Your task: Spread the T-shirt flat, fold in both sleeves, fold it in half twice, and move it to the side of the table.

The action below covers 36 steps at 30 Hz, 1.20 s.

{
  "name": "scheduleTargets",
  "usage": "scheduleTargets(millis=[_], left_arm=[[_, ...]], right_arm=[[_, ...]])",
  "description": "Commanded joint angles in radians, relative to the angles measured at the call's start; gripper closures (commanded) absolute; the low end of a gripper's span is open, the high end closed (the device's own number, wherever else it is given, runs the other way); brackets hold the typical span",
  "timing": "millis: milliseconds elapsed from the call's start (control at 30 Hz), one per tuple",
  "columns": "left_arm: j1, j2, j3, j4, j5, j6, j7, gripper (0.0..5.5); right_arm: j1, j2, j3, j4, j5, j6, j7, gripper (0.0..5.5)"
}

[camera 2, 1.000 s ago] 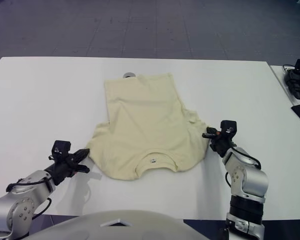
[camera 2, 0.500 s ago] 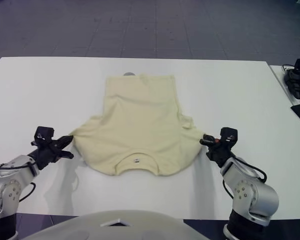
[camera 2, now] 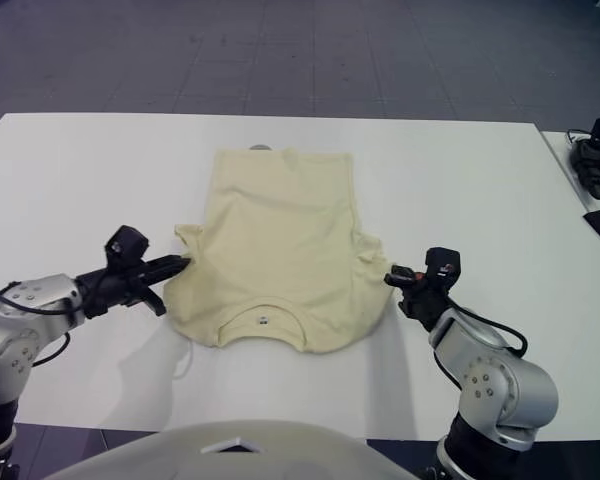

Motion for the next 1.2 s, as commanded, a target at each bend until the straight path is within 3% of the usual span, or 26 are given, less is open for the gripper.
scheduleTargets(millis=[33,100,200,367,533,700,967,1100,1200], left_arm=[[-0.107,-0.057,-0.144,0.032,0.041,0.001,0.015,4.95],[-0.121,-0.097,-0.123,0.014,-0.004,0.039,0.028,4.65],[-0.129,-0.143,0.016,-0.006,-0.115,0.113,0.049,4.16],[-0.125,-0.105,0.182,0.04,-0.133,0.078,0.074,3.35],[0.126,0.071,0.046,0.023,0.115,-0.197,-0.008,2.44],[0.308,0.016,-0.054,-0.004,0.219,-0.345,0.025,1.6],[0.463,0.093,-0.108,0.036,0.463,-0.518,0.076,0.2],[0.403,0.026,-0.096,0.022,0.418,-0.514,0.084,0.13],[0.378,0.015,-0.112,0.051,0.434,-0.525,0.07,0.13]], right_arm=[[-0.024,-0.01,0.015,0.01,-0.006,0.008,-0.004,5.5],[-0.03,-0.017,0.024,0.019,-0.011,0.005,-0.001,5.5],[-0.028,-0.027,0.037,0.027,-0.014,0.002,0.007,5.5],[-0.013,-0.037,0.05,0.021,-0.015,0.004,0.017,5.5],[-0.017,-0.05,0.059,0.028,-0.015,0.003,0.025,5.5],[-0.018,-0.059,0.065,0.036,-0.013,0.0,0.033,5.5],[-0.007,-0.12,0.105,0.034,-0.029,-0.018,0.068,5.5],[0.008,-0.24,0.225,-0.056,-0.051,-0.057,0.124,5.5],[-0.017,-0.266,0.289,-0.127,-0.019,-0.028,0.154,5.5]])
